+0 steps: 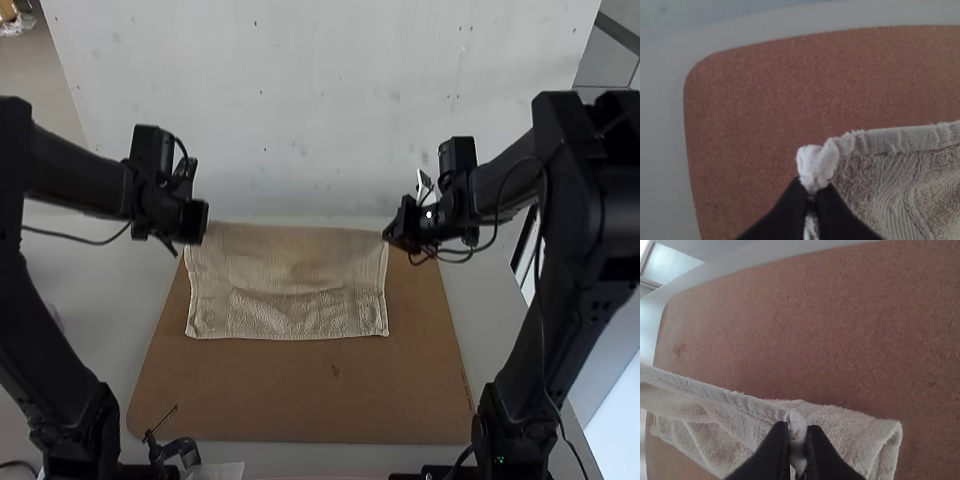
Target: Fold the towel.
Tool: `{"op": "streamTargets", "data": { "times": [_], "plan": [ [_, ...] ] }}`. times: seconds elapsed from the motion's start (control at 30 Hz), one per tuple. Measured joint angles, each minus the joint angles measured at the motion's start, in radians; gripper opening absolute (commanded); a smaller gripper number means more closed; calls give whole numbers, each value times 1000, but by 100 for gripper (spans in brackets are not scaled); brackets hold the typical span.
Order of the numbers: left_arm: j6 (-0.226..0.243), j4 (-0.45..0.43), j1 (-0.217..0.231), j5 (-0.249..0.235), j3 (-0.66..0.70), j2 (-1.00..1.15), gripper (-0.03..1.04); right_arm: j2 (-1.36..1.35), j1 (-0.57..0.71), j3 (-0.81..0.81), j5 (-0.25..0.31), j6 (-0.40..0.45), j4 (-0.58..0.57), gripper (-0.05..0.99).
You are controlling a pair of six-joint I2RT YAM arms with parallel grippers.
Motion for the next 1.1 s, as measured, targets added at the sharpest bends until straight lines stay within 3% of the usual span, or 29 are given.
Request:
{"op": "streamTargets", "data": {
  "times": [0.27, 0.47, 0.6, 0.77, 1.1],
  "plan": [
    [18, -39, 20, 32, -109, -123, 2, -135, -10, -57, -8, -5, -98, 2],
    [40, -45, 45, 60, -167, -193, 2, -159, -10, -97, -19, -18, -101, 2],
    [41, -4, 53, 68, -187, -126, 2, -98, -10, -98, -19, -24, -47, 2],
    [32, 106, 56, 72, -188, 35, 2, 16, -10, -98, -18, -25, -19, 2],
    [24, 195, 61, 77, -188, 167, 5, 150, -10, -78, -14, -27, 51, 3]
  ]
}}
